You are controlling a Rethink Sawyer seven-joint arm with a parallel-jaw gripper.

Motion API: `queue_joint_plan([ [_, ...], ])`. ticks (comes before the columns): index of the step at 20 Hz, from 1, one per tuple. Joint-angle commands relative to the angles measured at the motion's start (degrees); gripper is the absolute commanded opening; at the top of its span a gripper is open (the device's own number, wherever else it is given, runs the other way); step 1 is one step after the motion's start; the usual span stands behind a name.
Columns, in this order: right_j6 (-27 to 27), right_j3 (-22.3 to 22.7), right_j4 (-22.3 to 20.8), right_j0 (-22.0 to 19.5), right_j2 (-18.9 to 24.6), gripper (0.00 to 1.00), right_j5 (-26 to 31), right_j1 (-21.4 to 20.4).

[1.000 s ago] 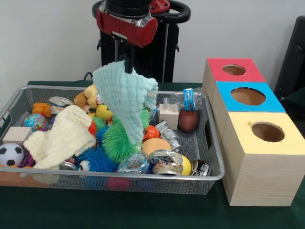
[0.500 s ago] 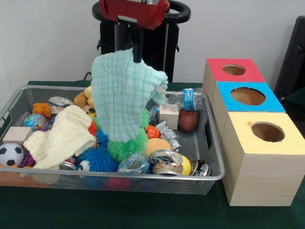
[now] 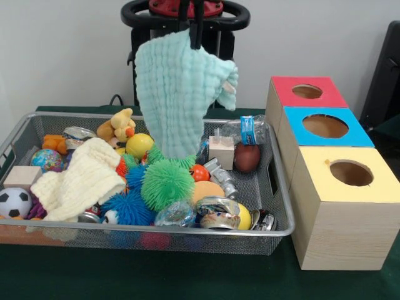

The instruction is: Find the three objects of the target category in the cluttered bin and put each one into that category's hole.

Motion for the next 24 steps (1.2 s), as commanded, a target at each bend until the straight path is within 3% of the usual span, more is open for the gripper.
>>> queue_joint_plan([
  [1, -14.5, 4.0, -1.2, -0.6, 4.8, 0.00, 7.7, -3.6],
  [7, -13.2, 8.3, -0.1, -0.2, 4.7, 0.00, 7.9, -5.5],
  [11, -6.7, 12.3, 0.2, 1.7, 2.7, 0.00, 5.2, -6.2],
  [17, 2.5, 14.8, -0.9, 6.3, 0.2, 0.00, 0.3, -6.3],
  [24, 12.5, 23.9, -2.5, 11.6, -4.0, 0.00, -19.3, -3.1],
])
